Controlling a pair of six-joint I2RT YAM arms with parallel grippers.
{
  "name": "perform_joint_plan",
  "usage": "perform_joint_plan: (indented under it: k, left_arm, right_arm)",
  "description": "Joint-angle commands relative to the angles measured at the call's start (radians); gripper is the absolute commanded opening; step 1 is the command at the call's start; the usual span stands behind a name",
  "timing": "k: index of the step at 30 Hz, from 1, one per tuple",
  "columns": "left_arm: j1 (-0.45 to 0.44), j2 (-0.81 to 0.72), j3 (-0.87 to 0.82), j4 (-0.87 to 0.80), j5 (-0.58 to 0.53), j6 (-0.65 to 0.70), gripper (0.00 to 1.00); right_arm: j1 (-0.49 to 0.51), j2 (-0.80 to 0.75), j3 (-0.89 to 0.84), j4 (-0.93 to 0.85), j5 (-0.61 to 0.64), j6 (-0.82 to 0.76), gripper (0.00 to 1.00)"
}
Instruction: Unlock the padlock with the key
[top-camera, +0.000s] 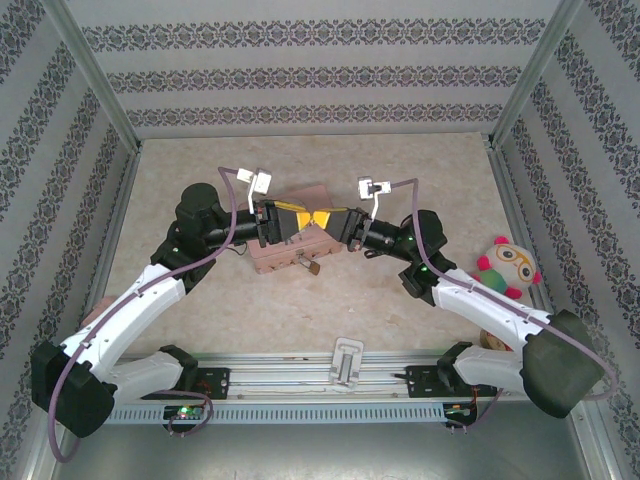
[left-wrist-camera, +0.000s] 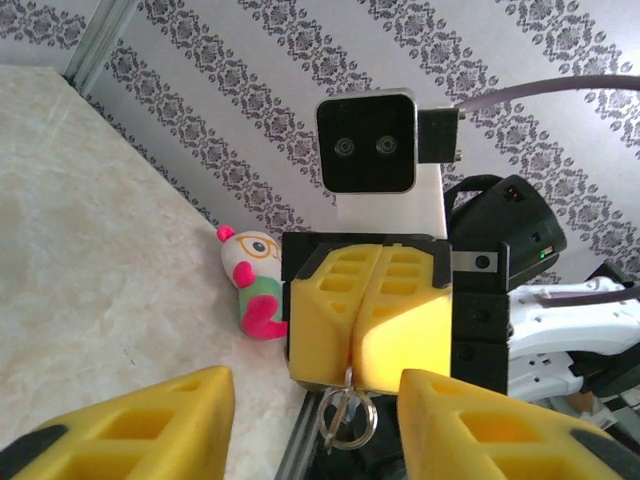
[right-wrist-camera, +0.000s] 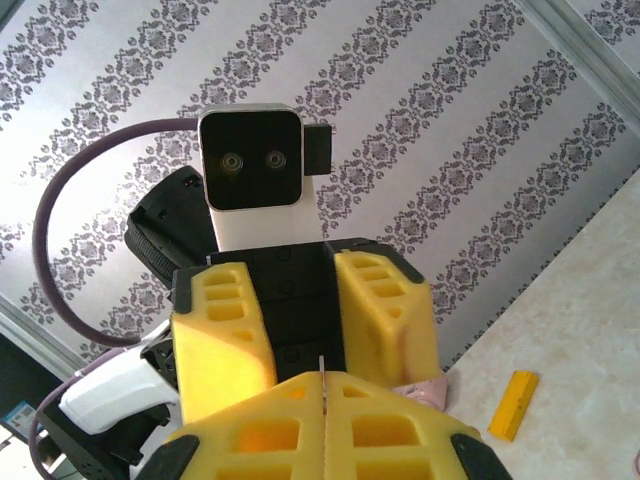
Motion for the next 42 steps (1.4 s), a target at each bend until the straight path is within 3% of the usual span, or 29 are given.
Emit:
perform_joint_plan:
  k: [1, 14, 17, 20, 22, 27, 30, 42]
  left_arm:
    - [0.012, -0.008, 0.001, 0.081, 0.034, -0.011, 0.32]
    - [0.011, -0.011, -0.006, 0.086, 0.047, -0.008, 0.0]
    - [0.012, -0.016, -0.002, 0.071, 0.051, 0.008, 0.0]
    - [0.011, -0.026, 0.033, -0.039, 0.057, 0.081, 0.0]
    - [0.012, -0.033, 0.076, -0.172, 0.057, 0.167, 0.0]
    - [0.011, -0.018, 0.202, -0.503, 0.087, 0.369, 0.0]
    - [0.013, -0.004, 0.248, -0.603, 0.096, 0.425, 0.0]
    - [0.011, 0.006, 0.262, -0.606, 0.092, 0.429, 0.0]
  right_arm:
    - [-0.008, 0.005, 0.005, 0.082, -0.029, 0.02, 0.0]
    - [-0.01, 0.011, -0.004, 0.102, -0.026, 0.033, 0.0]
    - [-0.01, 0.011, -0.004, 0.095, -0.028, 0.036, 0.0]
    - [-0.014, -0.005, -0.01, 0.048, -0.024, 0.006, 0.22]
    - [-0.017, -0.027, -0.029, 0.026, -0.012, -0.024, 0.29]
    - [-0.033, -0.086, -0.071, -0.01, -0.003, -0.075, 0.31]
    - [-0.032, -0.112, -0.08, -0.046, -0.011, -0.109, 0.33]
    - [0.025, -0.089, -0.047, -0.08, -0.041, -0.145, 0.36]
